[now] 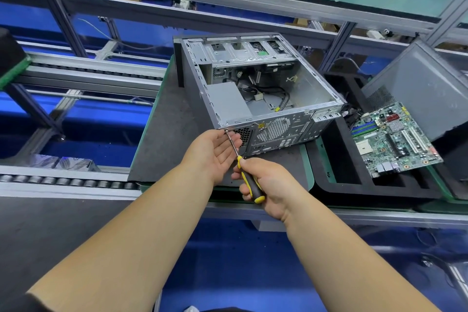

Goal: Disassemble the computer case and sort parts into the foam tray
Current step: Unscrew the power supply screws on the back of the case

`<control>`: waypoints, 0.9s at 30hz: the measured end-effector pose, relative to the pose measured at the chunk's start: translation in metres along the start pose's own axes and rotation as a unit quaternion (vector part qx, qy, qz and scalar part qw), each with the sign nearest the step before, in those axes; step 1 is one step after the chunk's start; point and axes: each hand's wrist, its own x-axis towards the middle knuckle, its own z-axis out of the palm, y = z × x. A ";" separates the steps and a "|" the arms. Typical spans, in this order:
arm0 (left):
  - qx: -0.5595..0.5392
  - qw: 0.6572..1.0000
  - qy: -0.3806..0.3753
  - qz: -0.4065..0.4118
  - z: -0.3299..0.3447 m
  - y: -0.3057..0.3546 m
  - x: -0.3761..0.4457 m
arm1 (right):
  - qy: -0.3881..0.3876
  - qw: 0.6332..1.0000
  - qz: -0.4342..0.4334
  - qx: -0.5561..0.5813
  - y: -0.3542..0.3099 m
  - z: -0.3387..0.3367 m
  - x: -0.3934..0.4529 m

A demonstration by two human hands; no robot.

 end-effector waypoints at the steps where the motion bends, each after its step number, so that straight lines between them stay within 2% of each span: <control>1: 0.000 1.000 0.000 0.000 0.000 0.000 0.000 | 0.000 1.000 -0.003 0.003 0.001 0.000 0.000; 6: 0.016 1.000 0.000 0.006 -0.001 -0.001 0.001 | 0.012 0.999 -0.028 0.015 0.003 0.001 0.003; 9: 0.031 0.999 0.009 0.014 0.000 -0.002 0.002 | 0.056 0.994 -0.054 -0.077 0.005 0.002 0.003; 11: 0.036 0.999 0.013 0.019 0.000 -0.002 0.003 | 0.102 0.975 -0.076 -0.182 0.004 0.003 0.002; 13: 0.040 0.999 0.014 0.022 -0.001 -0.003 0.003 | 0.145 0.933 -0.113 -0.309 0.003 0.003 0.000; 17: 0.043 0.998 0.016 0.030 -0.001 -0.004 0.004 | 0.207 0.802 -0.211 -0.519 0.006 0.008 0.001; 19: 0.044 0.998 0.018 0.034 -0.002 -0.005 0.005 | 0.211 0.778 -0.227 -0.546 0.007 0.010 0.001; 21: 0.049 0.998 0.017 0.041 -0.002 -0.005 0.006 | 0.197 0.805 -0.209 -0.519 0.006 0.009 0.002; 23: 0.057 0.997 0.015 0.048 -0.001 -0.005 0.007 | 0.158 0.869 -0.149 -0.444 0.000 0.008 0.003; 25: 0.059 0.997 0.014 0.048 0.000 -0.005 0.008 | 0.101 0.958 -0.059 -0.262 -0.005 0.006 0.002; 26: 0.056 0.997 0.016 0.047 0.000 -0.004 0.008 | 0.065 0.986 -0.015 -0.150 -0.005 0.006 0.001; 27: 0.051 0.997 0.018 0.046 -0.001 -0.004 0.008 | 0.034 0.997 0.014 -0.061 -0.006 0.004 0.000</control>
